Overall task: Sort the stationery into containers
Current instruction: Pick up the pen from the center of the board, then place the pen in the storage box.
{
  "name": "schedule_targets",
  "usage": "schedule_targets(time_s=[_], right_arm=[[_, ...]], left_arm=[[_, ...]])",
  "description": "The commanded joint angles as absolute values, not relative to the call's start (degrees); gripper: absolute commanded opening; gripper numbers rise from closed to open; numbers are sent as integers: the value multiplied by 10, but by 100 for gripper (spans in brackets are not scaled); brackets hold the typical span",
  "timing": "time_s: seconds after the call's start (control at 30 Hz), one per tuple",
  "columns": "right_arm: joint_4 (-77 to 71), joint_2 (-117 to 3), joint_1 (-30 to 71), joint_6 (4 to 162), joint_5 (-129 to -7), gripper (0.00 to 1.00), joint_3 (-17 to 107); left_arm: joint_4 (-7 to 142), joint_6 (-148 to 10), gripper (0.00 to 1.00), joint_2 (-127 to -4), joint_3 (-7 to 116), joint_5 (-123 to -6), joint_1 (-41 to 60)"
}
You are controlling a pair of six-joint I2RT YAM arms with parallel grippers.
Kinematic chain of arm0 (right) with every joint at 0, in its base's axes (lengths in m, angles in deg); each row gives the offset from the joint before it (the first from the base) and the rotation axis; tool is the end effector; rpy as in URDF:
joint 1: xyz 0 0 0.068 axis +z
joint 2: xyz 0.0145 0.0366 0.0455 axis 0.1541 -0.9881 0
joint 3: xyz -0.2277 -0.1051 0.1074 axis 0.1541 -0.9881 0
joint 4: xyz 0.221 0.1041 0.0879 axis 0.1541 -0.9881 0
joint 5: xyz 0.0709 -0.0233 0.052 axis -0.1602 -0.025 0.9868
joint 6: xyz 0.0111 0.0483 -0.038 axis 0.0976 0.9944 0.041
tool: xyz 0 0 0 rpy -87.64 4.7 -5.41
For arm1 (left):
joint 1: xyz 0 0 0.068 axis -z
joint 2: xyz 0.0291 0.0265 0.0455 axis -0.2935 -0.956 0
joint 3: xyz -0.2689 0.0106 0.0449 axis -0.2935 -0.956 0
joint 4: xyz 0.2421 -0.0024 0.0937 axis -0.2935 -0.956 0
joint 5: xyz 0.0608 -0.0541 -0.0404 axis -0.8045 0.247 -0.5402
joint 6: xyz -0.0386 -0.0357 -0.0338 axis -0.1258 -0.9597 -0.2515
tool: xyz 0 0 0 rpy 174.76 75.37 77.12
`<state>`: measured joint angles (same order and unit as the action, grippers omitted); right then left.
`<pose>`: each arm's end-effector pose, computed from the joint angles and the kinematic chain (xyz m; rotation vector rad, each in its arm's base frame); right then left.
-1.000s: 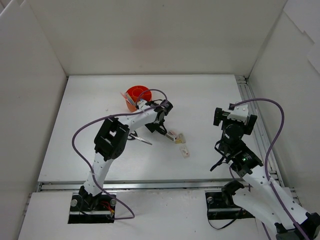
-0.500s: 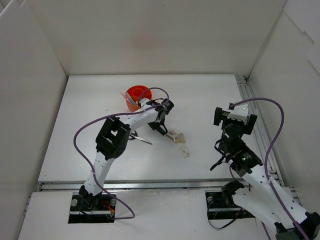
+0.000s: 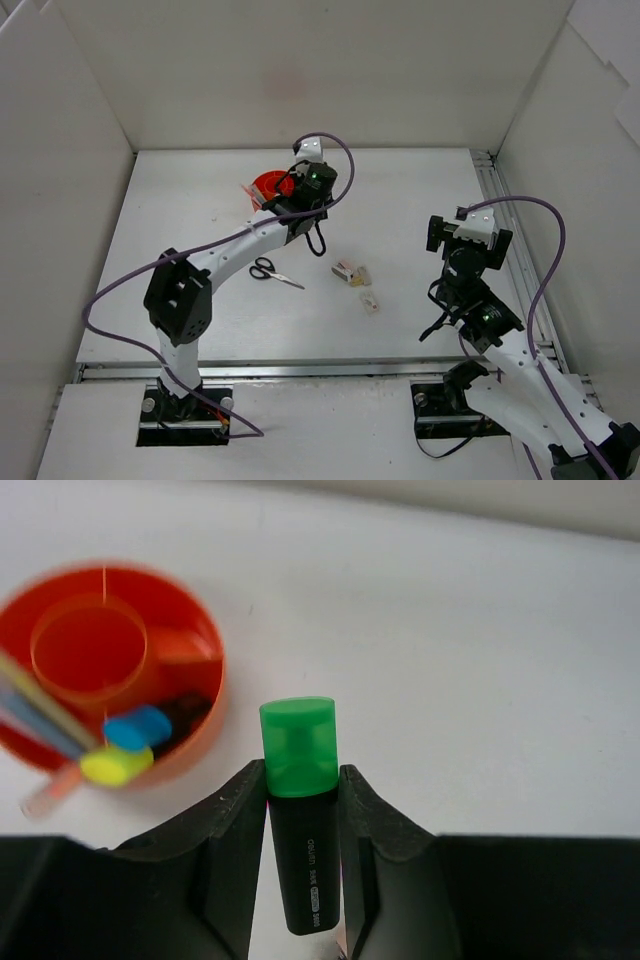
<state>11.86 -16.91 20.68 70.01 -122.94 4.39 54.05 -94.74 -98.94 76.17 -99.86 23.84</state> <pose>0.1680 0.0549 0.3375 0.2376 1.4549 -0.2583 0.3616 -0.2846 0.3090 -0.2363 1.9801 -0.4058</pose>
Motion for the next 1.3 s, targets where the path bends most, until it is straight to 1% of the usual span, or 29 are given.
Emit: schedule_targets(time_s=[0.0, 0.07, 0.1, 0.13, 0.17, 0.3, 0.33, 0.37, 0.57, 0.67, 0.93, 1.27], right_arm=[[184, -181, 201, 692, -1243, 98, 46], [190, -185, 201, 688, -1243, 98, 47], [192, -188, 200, 684, -1243, 98, 46], [194, -188, 200, 683, -1243, 98, 46], [200, -190, 199, 679, -1243, 98, 46], [215, -204, 194, 664, -1243, 98, 45], [217, -207, 192, 663, -1244, 98, 46], [222, -210, 190, 657, -1245, 98, 47], [228, -258, 183, 645, -1252, 98, 61], [229, -279, 180, 644, -1253, 98, 67], [228, -300, 179, 641, -1251, 98, 72], [234, -303, 171, 641, -1245, 98, 67]], left_arm=[[775, -682, 9, -924, 729, -949, 242], [857, -616, 11, -907, 693, -907, 230], [872, -580, 11, -905, 688, -873, 225], [879, -553, 8, -904, 686, -852, 210], [888, -545, 6, -904, 687, -836, 201], [902, -499, 5, -910, 688, -733, 156], [907, -502, 5, -914, 689, -733, 148], [916, -512, 2, -920, 690, -715, 129], [965, -563, 1, -943, 667, -631, 73], [996, -591, 1, -952, 645, -607, 68], [1059, -619, 1, -970, 612, -599, 68], [1078, -627, 3, -1005, 611, -603, 68]])
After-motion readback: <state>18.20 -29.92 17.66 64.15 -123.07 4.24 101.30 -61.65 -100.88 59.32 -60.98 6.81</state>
